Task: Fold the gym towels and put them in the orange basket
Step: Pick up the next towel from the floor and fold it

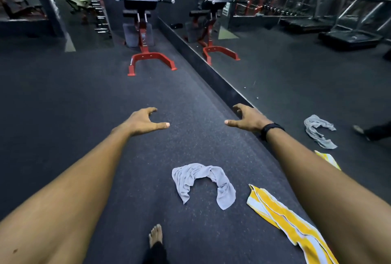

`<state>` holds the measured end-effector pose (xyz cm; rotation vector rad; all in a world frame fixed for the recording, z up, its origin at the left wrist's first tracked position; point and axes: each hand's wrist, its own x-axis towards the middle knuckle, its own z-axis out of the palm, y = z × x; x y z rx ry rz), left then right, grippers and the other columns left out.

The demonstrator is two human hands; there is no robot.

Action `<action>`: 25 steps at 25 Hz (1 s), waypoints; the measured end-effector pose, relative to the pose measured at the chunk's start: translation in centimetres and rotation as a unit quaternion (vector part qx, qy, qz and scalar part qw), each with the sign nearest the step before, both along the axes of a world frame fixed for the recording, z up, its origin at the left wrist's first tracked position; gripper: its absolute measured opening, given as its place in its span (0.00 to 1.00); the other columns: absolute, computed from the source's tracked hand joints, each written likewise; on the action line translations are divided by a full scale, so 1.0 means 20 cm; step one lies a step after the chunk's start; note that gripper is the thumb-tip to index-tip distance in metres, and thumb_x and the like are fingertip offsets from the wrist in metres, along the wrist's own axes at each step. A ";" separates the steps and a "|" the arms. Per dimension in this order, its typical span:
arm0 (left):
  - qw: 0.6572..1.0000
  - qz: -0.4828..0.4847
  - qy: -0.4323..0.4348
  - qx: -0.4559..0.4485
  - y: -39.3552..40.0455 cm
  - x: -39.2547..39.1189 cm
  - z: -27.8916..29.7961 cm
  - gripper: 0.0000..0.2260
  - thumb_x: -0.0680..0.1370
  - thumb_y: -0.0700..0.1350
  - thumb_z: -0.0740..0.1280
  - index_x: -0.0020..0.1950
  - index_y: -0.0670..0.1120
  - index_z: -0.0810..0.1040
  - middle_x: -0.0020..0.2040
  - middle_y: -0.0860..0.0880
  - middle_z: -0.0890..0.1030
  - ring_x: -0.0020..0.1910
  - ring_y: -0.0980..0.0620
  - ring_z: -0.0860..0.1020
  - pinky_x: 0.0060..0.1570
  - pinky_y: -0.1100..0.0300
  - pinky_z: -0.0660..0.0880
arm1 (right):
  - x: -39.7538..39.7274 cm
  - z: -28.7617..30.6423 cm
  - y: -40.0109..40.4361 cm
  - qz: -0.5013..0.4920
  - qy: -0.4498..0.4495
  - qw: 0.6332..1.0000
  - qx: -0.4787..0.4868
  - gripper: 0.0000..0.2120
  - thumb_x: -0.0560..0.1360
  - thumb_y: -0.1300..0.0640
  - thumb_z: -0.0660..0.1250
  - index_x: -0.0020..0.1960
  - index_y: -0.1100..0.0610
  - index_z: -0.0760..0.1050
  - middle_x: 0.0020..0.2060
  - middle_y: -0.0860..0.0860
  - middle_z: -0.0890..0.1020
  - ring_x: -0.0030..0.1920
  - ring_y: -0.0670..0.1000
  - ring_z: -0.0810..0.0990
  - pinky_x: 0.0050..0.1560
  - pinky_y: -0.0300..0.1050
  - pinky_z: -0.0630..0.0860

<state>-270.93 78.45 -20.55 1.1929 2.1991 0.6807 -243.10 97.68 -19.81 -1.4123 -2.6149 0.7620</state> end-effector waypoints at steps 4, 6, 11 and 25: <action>0.998 -0.053 -0.024 -0.011 0.50 -0.32 -0.03 0.40 0.69 0.62 0.73 0.76 0.48 0.63 0.73 0.45 0.68 0.71 0.47 0.68 0.69 0.54 0.64 | -0.33 -0.04 0.33 -0.042 -0.007 0.999 -0.015 0.40 0.69 0.40 0.73 0.73 0.57 0.63 0.70 0.56 0.71 0.69 0.56 0.71 0.68 0.54 0.69; 0.996 -0.078 -0.027 -0.019 0.71 -0.45 -0.03 0.41 0.69 0.62 0.73 0.76 0.49 0.63 0.74 0.45 0.67 0.71 0.47 0.67 0.69 0.54 0.64 | -0.46 -0.04 0.48 -0.058 -0.013 0.998 -0.019 0.40 0.69 0.39 0.72 0.73 0.56 0.63 0.70 0.55 0.71 0.68 0.56 0.72 0.67 0.55 0.71; 0.992 -0.113 -0.039 -0.035 1.20 -0.73 -0.08 0.41 0.69 0.61 0.73 0.76 0.48 0.62 0.74 0.45 0.66 0.72 0.47 0.66 0.70 0.52 0.64 | -0.68 -0.09 0.85 -0.092 -0.022 0.995 -0.030 0.39 0.70 0.39 0.71 0.74 0.55 0.63 0.70 0.55 0.71 0.68 0.55 0.71 0.67 0.55 0.70; 0.982 -0.159 -0.019 -0.104 2.20 -0.76 -0.68 0.40 0.69 0.61 0.72 0.76 0.48 0.63 0.75 0.47 0.66 0.72 0.47 0.67 0.69 0.54 0.64 | -0.79 -0.75 1.79 -0.086 -0.102 0.987 -0.088 0.37 0.74 0.40 0.68 0.76 0.54 0.59 0.73 0.55 0.66 0.72 0.56 0.66 0.69 0.54 0.66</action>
